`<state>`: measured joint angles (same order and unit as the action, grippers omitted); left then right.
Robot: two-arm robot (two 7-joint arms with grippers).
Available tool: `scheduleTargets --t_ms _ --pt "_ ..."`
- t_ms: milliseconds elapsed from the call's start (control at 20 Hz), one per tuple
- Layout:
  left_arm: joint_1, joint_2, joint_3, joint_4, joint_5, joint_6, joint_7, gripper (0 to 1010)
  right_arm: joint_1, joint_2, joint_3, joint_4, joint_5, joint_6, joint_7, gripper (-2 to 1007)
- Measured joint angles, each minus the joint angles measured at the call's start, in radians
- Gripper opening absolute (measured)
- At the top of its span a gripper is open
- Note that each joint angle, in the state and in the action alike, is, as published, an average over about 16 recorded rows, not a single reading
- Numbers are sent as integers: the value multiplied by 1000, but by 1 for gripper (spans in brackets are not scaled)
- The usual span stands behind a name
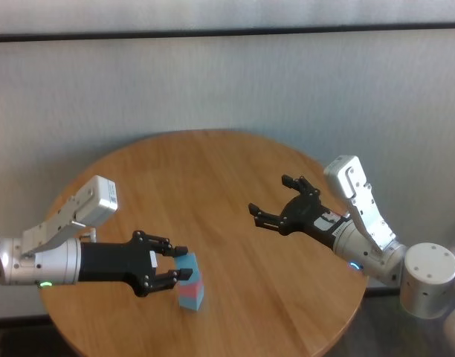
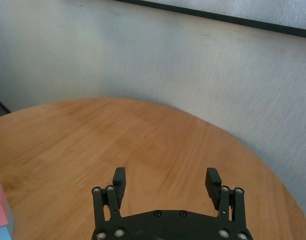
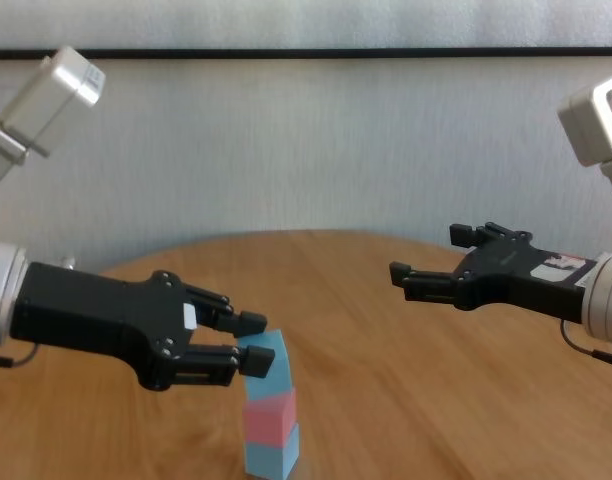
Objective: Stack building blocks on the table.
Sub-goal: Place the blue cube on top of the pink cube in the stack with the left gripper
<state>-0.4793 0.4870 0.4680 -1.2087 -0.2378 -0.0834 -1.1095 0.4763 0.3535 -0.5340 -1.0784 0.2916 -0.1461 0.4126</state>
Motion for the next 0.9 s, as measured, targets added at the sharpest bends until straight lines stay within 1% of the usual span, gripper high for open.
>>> scheduleTargets --t_ms 250,900 --pt "-30 4 22 26 3 -22 -23 388 0 0 0 0 0 0 0 1005" --pt "-99 1 81 103 -7 -75 -92 388 0 0 0 0 0 0 0 1005"
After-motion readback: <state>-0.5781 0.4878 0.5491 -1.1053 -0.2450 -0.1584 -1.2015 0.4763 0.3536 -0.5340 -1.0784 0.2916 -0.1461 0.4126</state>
